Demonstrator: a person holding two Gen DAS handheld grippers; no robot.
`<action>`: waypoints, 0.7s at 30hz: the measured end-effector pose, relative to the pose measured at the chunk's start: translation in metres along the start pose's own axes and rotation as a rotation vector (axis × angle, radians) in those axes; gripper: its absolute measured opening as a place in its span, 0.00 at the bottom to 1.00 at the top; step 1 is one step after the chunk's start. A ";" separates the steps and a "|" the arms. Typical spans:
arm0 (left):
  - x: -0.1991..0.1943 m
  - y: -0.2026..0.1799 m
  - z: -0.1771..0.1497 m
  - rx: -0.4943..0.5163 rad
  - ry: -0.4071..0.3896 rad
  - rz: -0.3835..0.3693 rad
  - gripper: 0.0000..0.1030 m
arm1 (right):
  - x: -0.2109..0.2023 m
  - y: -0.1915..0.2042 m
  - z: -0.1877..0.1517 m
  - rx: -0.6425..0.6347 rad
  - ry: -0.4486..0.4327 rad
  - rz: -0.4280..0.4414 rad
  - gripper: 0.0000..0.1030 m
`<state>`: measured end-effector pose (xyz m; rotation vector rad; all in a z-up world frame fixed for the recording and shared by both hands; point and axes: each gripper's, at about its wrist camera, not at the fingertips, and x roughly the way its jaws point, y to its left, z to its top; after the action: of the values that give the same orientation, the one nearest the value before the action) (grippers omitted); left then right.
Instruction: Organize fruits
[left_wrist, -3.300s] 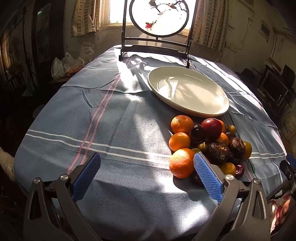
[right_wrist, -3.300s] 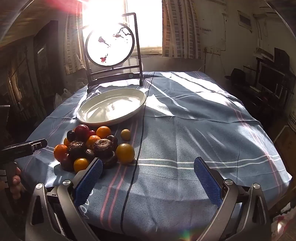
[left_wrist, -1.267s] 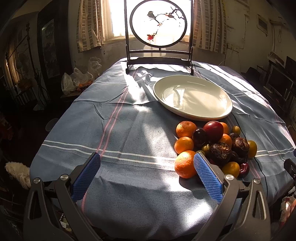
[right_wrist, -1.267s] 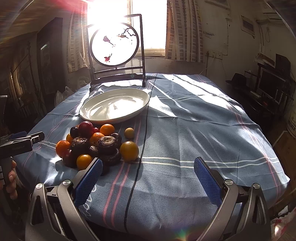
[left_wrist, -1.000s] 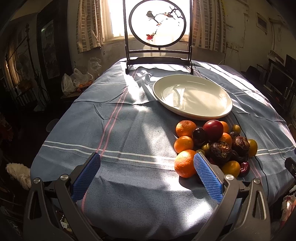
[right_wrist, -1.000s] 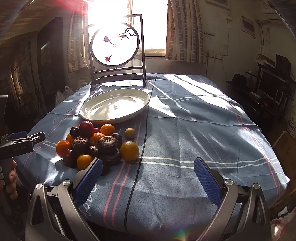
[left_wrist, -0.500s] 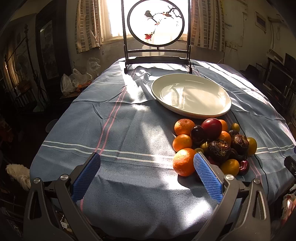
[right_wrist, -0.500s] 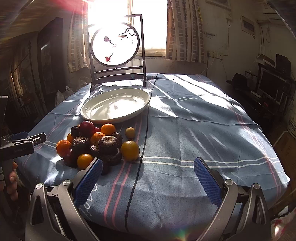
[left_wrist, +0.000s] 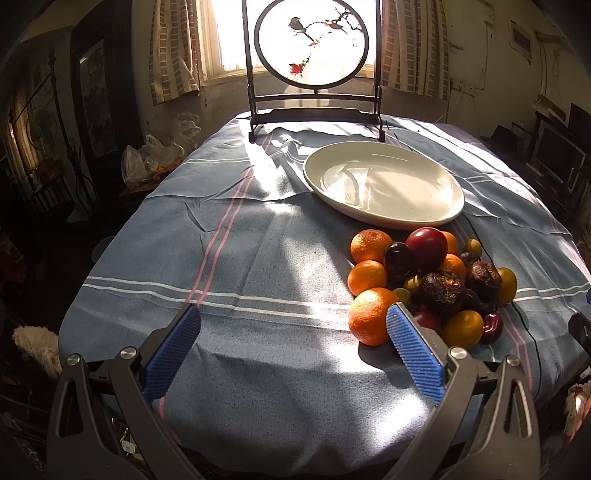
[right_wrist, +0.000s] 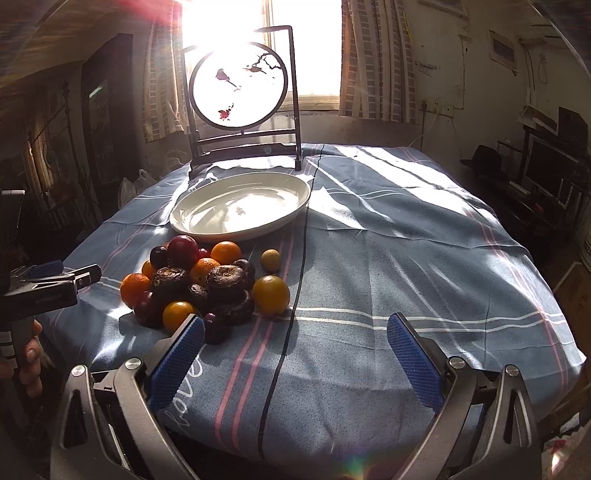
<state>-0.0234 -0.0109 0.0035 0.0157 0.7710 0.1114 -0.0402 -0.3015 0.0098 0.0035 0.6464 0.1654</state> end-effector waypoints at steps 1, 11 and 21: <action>0.001 0.001 -0.002 0.002 0.002 0.006 0.96 | 0.002 0.004 -0.002 -0.011 0.011 0.027 0.96; 0.011 0.014 -0.015 -0.001 0.034 0.034 0.96 | 0.051 0.063 -0.010 -0.135 0.114 0.166 0.66; 0.021 0.014 -0.019 0.018 0.053 0.019 0.96 | 0.076 0.058 -0.013 -0.100 0.175 0.207 0.30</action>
<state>-0.0229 0.0043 -0.0242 0.0371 0.8247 0.1239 0.0031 -0.2335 -0.0434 -0.0408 0.8122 0.4007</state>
